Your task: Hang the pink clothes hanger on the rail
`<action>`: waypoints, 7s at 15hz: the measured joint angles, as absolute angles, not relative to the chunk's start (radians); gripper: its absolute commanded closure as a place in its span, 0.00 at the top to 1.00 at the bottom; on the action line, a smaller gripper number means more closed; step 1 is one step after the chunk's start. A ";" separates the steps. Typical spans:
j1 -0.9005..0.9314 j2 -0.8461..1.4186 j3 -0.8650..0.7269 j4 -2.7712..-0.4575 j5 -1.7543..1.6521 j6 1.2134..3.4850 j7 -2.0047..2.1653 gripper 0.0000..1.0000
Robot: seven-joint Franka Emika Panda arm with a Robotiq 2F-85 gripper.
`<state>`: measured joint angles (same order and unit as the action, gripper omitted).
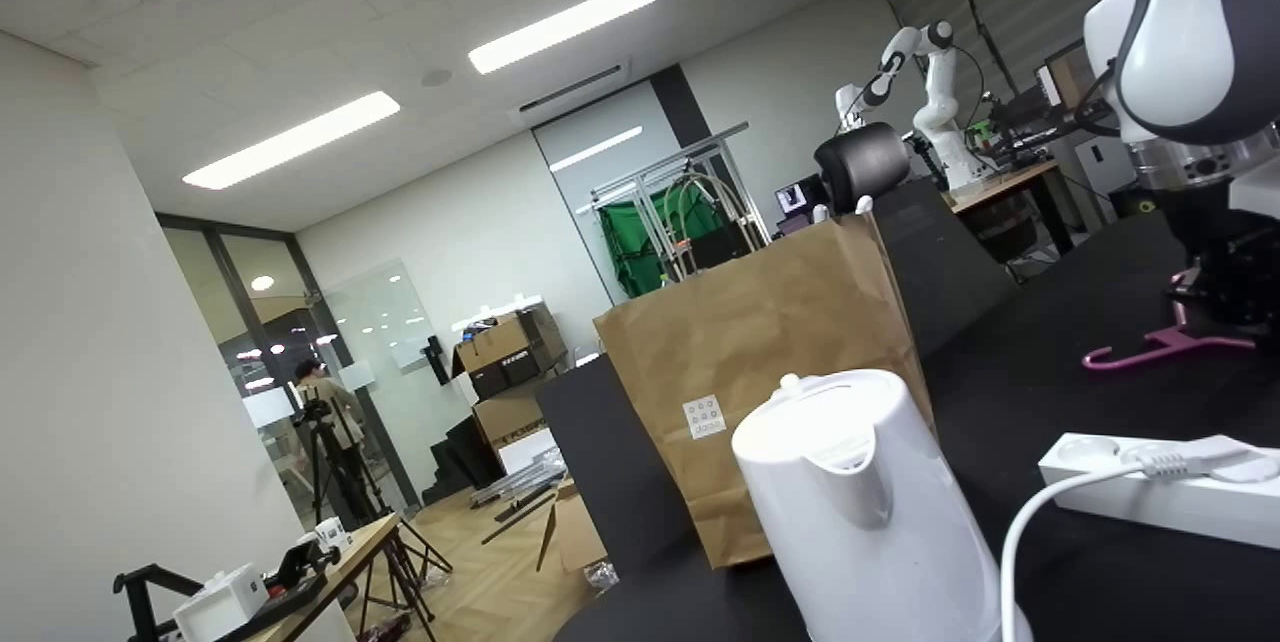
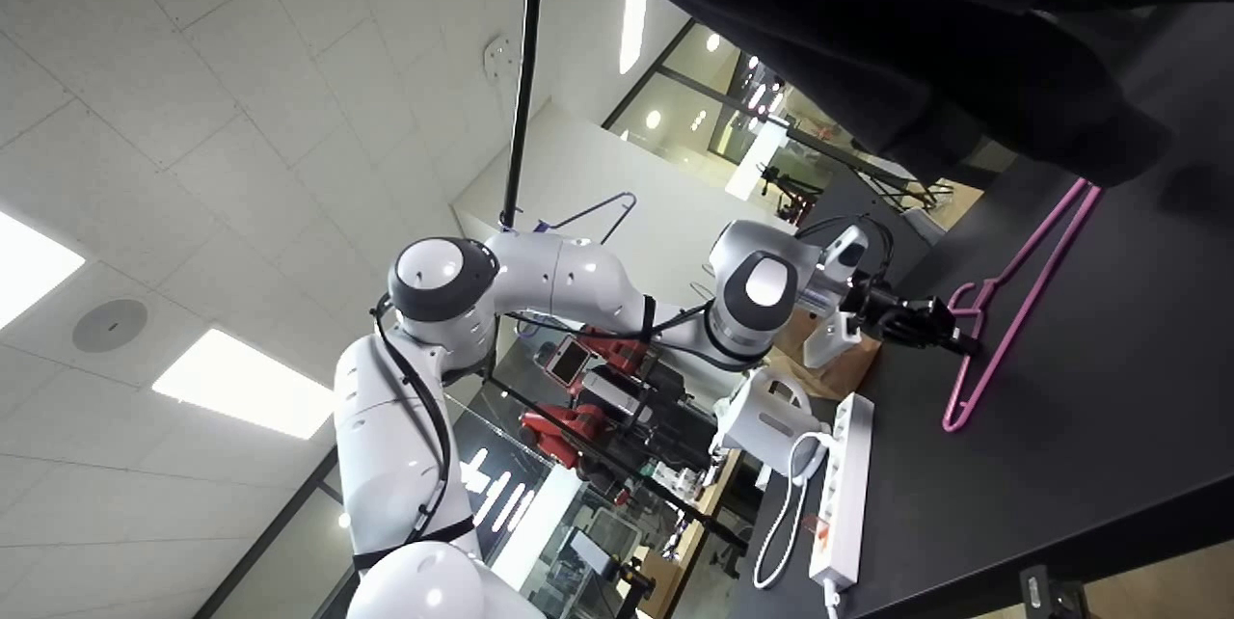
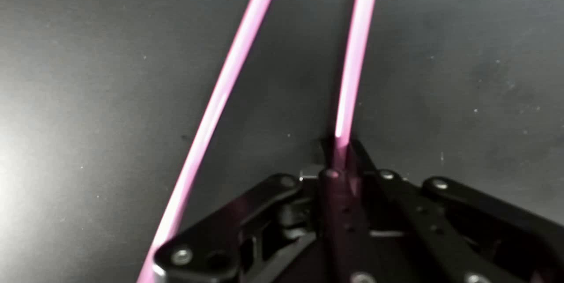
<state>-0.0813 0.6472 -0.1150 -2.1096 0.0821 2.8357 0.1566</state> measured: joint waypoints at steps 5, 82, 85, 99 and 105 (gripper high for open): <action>-0.098 0.643 -0.111 -2.109 0.097 2.821 0.147 0.02; -0.166 -0.394 -0.463 -2.169 1.224 1.577 -1.122 0.02; -0.197 -0.328 -0.444 -2.117 1.250 1.557 -1.121 0.02; -0.253 -0.206 -0.368 -2.016 1.256 1.556 -1.049 0.33; -0.260 -0.202 -0.355 -2.010 1.248 1.578 -1.041 0.67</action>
<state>-0.2599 -0.2021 -0.3545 -2.0099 1.2483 1.5776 -1.0414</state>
